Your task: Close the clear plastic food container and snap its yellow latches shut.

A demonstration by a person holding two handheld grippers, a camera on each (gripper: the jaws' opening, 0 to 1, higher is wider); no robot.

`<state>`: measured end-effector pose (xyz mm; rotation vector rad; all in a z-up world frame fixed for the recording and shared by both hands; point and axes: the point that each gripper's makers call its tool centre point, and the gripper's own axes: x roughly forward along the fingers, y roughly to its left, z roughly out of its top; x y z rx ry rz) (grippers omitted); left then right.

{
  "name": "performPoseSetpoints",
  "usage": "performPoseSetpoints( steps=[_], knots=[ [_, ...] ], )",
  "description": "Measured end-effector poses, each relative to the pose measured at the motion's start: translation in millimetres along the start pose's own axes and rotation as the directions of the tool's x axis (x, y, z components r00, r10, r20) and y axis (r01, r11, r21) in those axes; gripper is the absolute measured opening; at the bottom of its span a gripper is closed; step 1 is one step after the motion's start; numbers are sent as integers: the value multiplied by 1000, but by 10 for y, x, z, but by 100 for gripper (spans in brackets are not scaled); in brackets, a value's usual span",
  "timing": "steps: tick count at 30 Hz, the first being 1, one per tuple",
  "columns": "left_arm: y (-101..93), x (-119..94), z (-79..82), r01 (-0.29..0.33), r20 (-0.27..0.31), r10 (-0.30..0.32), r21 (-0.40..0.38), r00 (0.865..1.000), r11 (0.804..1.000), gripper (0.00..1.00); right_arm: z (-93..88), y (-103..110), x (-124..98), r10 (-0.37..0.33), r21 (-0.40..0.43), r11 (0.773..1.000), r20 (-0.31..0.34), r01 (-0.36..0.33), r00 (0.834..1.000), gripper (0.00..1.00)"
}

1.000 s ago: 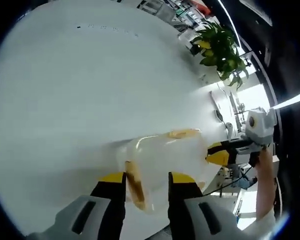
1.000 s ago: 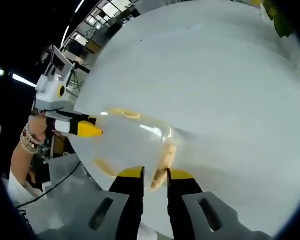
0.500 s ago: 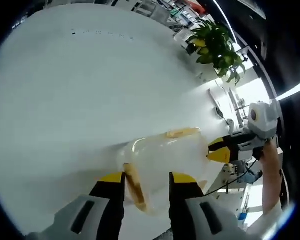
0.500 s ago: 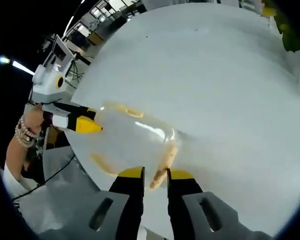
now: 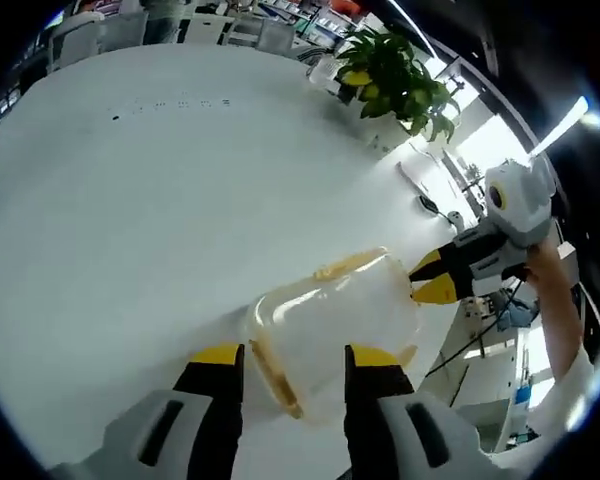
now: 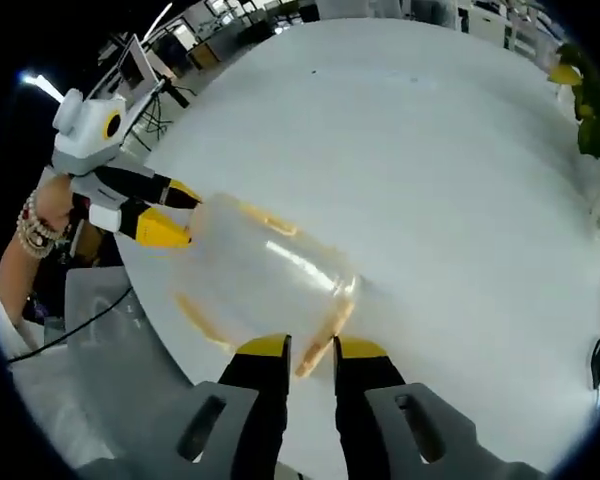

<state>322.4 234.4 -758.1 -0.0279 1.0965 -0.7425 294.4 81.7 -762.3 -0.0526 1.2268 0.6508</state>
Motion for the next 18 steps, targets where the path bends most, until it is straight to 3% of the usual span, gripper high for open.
performPoseSetpoints(
  steps=[2, 5, 6, 10, 12, 13, 15, 18],
  knots=[
    [3, -38, 63, -19, 18, 18, 86, 1000, 996, 36, 84, 29, -40, 7, -8, 1000, 31, -7, 999, 15],
    [-131, -43, 107, -10, 35, 1, 252, 999, 968, 34, 221, 220, -68, 71, -72, 995, 64, -66, 995, 14],
    [-154, -34, 104, -13, 35, 3, 273, 999, 962, 32, 276, 273, -63, 78, -108, 992, 74, -70, 994, 12],
    [-261, 20, 181, -47, 84, 13, 419, 996, 907, 27, 354, 486, 39, 116, -212, 972, 68, -99, 991, 6],
    [-386, 48, 199, -21, 103, -33, 488, 994, 873, 23, 361, 568, 111, 127, -254, 961, 50, -110, 991, 7],
    [-408, 52, 198, -16, 104, -40, 495, 994, 869, 23, 356, 588, 135, 125, -261, 959, 41, -110, 991, 7],
    [-548, 72, 196, 17, 106, -89, 547, 990, 837, 23, 366, 606, 192, 114, -303, 948, 28, -101, 993, 6],
    [-715, 97, 177, 47, 99, -139, 624, 985, 780, 21, 403, 623, 249, 110, -326, 941, 26, -95, 994, 5]
  ],
)
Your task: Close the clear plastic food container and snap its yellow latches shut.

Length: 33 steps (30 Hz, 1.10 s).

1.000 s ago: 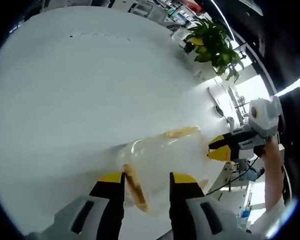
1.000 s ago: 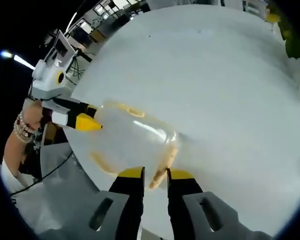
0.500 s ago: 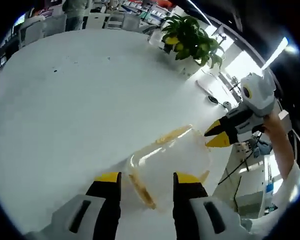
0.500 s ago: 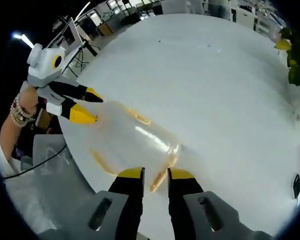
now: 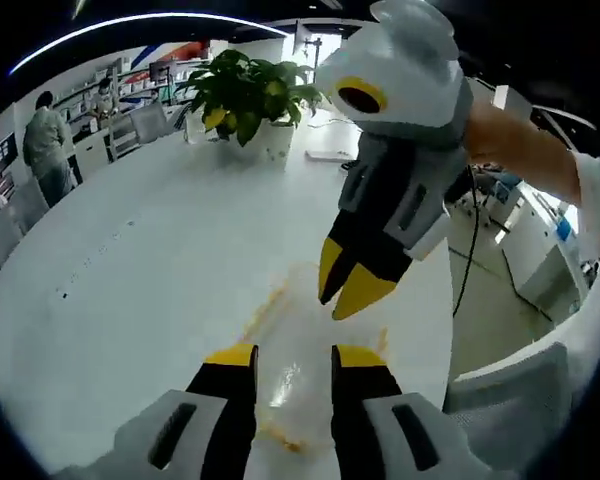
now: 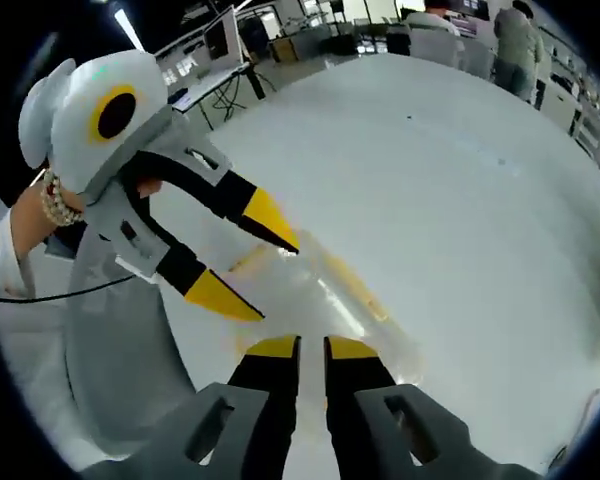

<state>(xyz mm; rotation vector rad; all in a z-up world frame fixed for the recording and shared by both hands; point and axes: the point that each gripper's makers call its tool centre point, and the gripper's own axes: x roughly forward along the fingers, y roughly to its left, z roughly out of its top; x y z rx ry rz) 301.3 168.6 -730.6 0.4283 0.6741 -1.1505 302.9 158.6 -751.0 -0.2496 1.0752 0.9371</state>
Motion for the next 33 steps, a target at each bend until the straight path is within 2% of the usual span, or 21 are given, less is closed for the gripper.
performPoseSetpoints(
  steps=[3, 6, 8, 9, 10, 14, 19, 24, 27, 29, 33],
  knots=[
    [-76, 39, 0, 29, 3, -29, -25, 1000, 999, 19, 45, -20, 32, 6, -6, 1000, 3, -6, 1000, 5],
    [-158, 74, -45, 63, -15, -63, 11, 998, 998, 18, 67, -58, 62, 5, -7, 1000, 4, -5, 1000, 5],
    [-182, 89, -84, 65, -31, -63, 52, 997, 997, 17, 63, -91, 85, 0, -6, 1000, -1, 0, 1000, 5],
    [-181, 96, -97, 64, -39, -60, 113, 997, 991, 17, 62, -103, 97, -1, -4, 1000, 0, 1, 1000, 4],
    [-191, 102, -97, 67, -37, -63, 137, 997, 988, 16, 63, -109, 105, 0, -2, 1000, 1, 0, 1000, 4],
    [-213, 131, -71, 83, -20, -81, 111, 997, 990, 14, 80, -115, 144, 12, -1, 1000, 7, -12, 1000, 4],
    [-245, 172, -25, 85, -3, -85, 137, 996, 987, 15, 144, -131, 151, 10, -39, 999, 31, -8, 999, 5],
    [-316, 188, -32, 86, 1, -87, 160, 996, 983, 15, 155, -151, 161, 17, -85, 996, 24, -15, 1000, 14],
    [-401, 199, -63, 102, -10, -102, 196, 995, 975, 18, 181, -158, 166, 20, -103, 995, 26, -17, 999, 14],
    [-443, 198, -79, 103, -13, -103, 241, 995, 965, 19, 231, -186, 148, 3, -125, 992, 43, 2, 999, 18],
    [-489, 200, -120, 97, -25, -94, 296, 995, 950, 22, 258, -181, 155, 19, -124, 992, 42, -13, 999, 24]
  ],
)
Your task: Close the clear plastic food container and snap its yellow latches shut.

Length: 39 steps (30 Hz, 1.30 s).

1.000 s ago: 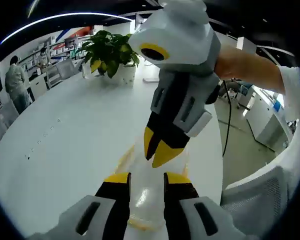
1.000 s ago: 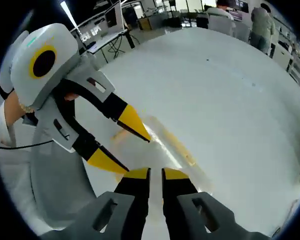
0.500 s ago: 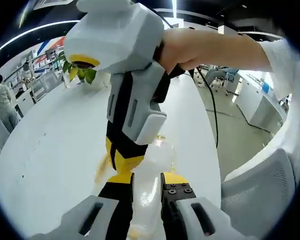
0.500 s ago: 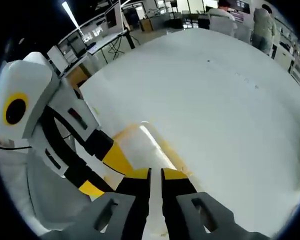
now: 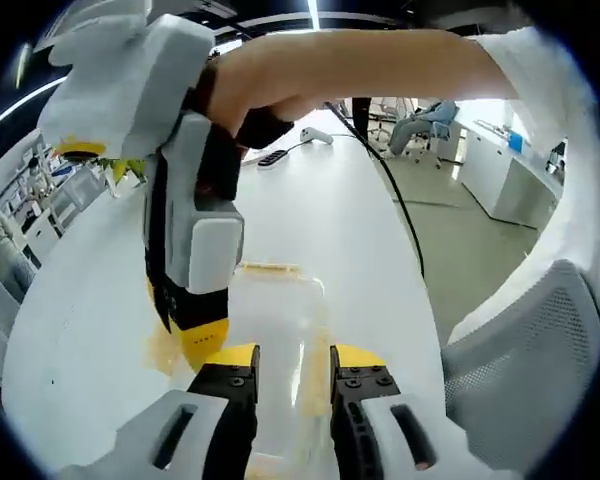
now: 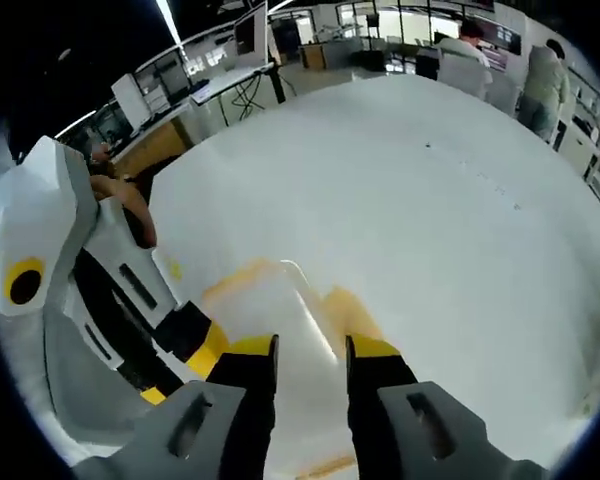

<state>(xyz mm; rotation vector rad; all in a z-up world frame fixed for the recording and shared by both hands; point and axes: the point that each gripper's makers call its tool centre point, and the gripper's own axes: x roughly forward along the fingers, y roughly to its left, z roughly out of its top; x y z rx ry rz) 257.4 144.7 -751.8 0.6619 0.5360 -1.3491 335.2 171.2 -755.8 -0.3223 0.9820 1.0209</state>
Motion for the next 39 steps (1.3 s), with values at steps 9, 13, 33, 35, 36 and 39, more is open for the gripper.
performPoseSetpoints(
  steps=[9, 13, 33, 35, 36, 39],
  knots=[
    [-18, 6, -101, -27, -38, 30, 71, 999, 997, 28, -100, -90, 84, 12, -29, 999, -55, -14, 998, 36],
    [-37, 34, -144, -42, -65, 53, 164, 996, 986, 29, -116, -120, 97, 38, -29, 999, -70, -40, 997, 37],
    [9, 90, -173, -91, -79, 111, 222, 991, 971, 29, -83, -13, 160, 126, -39, 990, -125, -132, 984, 29],
    [8, 91, -175, -93, -76, 112, 218, 991, 972, 29, -86, -11, 157, 123, -38, 991, -127, -129, 984, 29],
    [0, 96, -177, -95, -73, 114, 229, 991, 969, 29, -84, -16, 159, 124, -38, 991, -128, -130, 984, 29],
    [-2, 101, -176, -91, -66, 110, 242, 992, 966, 29, -87, -14, 163, 122, -34, 991, -137, -128, 983, 29]
  ],
)
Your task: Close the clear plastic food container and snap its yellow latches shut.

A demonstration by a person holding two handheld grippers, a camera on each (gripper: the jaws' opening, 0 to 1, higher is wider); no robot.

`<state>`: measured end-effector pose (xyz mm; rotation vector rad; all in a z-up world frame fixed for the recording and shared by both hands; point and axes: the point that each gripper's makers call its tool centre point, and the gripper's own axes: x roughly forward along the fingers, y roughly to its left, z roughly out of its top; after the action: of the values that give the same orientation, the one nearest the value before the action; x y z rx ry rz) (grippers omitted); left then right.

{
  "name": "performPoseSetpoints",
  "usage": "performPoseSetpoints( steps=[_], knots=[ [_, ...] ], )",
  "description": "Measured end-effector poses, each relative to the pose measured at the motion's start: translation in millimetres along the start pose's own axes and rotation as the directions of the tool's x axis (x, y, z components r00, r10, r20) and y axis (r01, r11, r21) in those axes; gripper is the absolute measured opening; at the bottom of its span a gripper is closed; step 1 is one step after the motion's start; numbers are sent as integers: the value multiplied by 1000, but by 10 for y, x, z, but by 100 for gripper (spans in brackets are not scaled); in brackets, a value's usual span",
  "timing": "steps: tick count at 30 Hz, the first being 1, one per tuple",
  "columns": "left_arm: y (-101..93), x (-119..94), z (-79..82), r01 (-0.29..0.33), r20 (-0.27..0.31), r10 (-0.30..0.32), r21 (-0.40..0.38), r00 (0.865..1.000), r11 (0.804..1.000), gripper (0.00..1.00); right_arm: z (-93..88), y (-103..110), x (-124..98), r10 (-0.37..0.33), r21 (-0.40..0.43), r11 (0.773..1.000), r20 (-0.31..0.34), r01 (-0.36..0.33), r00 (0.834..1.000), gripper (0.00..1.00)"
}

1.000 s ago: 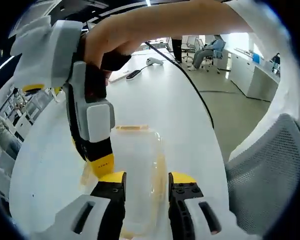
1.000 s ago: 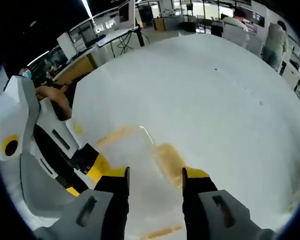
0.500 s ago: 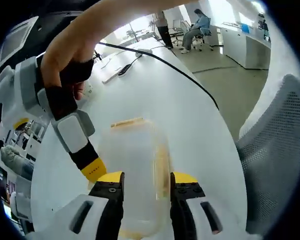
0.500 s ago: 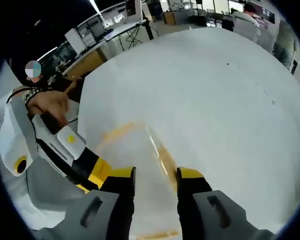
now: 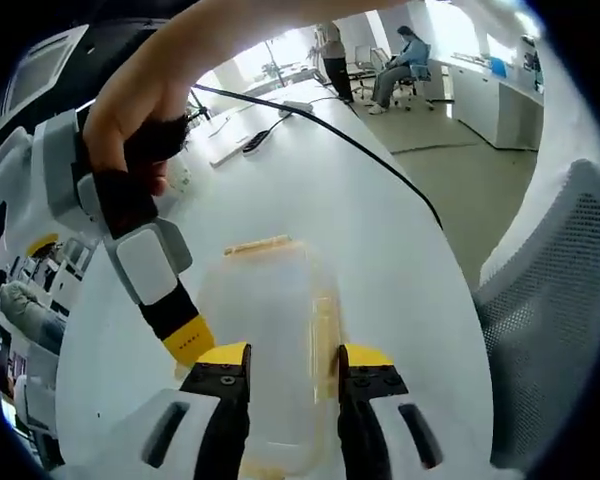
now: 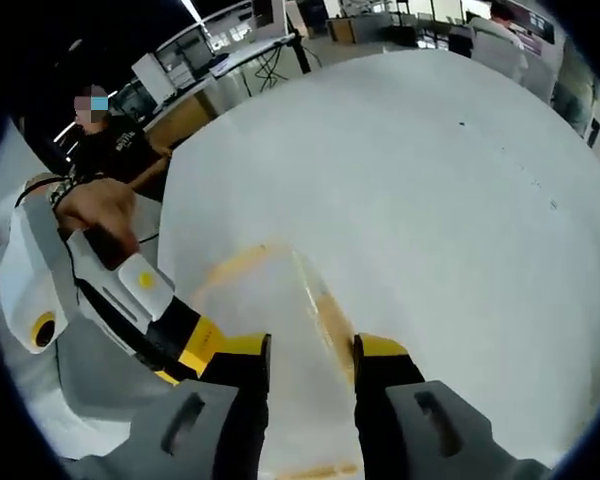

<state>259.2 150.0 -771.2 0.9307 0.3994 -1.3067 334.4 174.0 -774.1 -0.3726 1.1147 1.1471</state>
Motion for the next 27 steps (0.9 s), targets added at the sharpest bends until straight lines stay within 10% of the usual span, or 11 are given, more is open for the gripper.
performPoseSetpoints(
  steps=[27],
  knots=[
    [12, 14, -2, -34, -37, 37, 77, 999, 996, 24, -9, -3, 20, -4, 10, 1000, -43, 5, 999, 29]
  ],
)
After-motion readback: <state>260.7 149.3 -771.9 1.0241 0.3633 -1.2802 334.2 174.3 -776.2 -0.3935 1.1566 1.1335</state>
